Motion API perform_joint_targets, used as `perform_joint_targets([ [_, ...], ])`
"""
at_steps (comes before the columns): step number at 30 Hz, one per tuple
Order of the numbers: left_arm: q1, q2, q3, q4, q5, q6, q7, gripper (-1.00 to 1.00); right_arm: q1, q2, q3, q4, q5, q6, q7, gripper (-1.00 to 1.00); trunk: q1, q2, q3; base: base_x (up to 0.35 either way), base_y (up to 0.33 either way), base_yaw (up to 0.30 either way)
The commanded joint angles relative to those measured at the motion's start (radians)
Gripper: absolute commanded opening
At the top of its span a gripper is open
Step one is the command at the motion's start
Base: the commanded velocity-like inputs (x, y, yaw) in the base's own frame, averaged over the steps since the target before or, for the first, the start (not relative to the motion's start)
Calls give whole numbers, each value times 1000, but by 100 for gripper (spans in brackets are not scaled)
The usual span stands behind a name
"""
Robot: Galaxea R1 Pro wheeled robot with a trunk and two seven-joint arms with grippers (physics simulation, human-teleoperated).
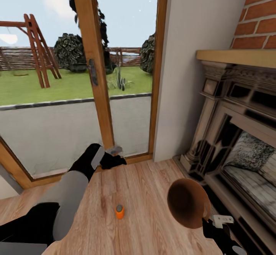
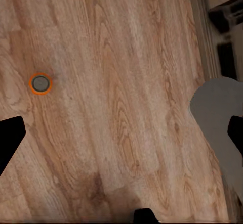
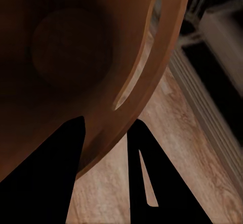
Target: Put the three can of soda from the living room inside the tash can in the kitchen.
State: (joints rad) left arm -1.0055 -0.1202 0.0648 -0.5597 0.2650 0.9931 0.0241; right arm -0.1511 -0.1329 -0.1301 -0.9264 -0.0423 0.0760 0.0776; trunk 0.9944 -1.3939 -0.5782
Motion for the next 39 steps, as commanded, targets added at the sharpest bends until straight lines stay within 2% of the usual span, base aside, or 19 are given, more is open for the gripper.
perform_joint_targets([
  [1, 0, -2, 0, 45, 0, -31, 0, 100, -4, 1, 0, -1, -4, 1, 3, -100, 0, 0, 0, 247, 0, 0],
  [5, 0, 1, -9, 157, 0, -139, -3, 100, -16, 9, -8, -1, -5, 2, 3, -100, 0, 0, 0, 243, 0, 0],
  [8, 8, 5, -43, 171, 2, -191, -4, 100, -18, 13, -25, -3, -3, 3, 2, -100, 0, 0, 0, 114, 0, 0],
  [13, 13, 5, -69, 180, 1, -277, -4, 100, -19, 14, -32, -3, -4, 2, 3, -100, 0, 0, 0, 40, 0, 0],
  [18, 13, 6, -78, 180, 1, -302, -6, 100, -19, 15, -33, -2, -5, 2, 4, -100, 0, 0, 0, 10, 0, 0],
  [33, 13, 7, -81, 172, 4, -321, -1, 100, -19, 15, -26, 6, -4, 0, 3, -100, 0, 0, 0, 1, 0, 0],
  [39, 13, 7, -82, 172, 4, -320, -2, 100, -19, 15, -24, 8, -4, 0, 4, -100, 23, -42, -19, 0, 0, 0],
])
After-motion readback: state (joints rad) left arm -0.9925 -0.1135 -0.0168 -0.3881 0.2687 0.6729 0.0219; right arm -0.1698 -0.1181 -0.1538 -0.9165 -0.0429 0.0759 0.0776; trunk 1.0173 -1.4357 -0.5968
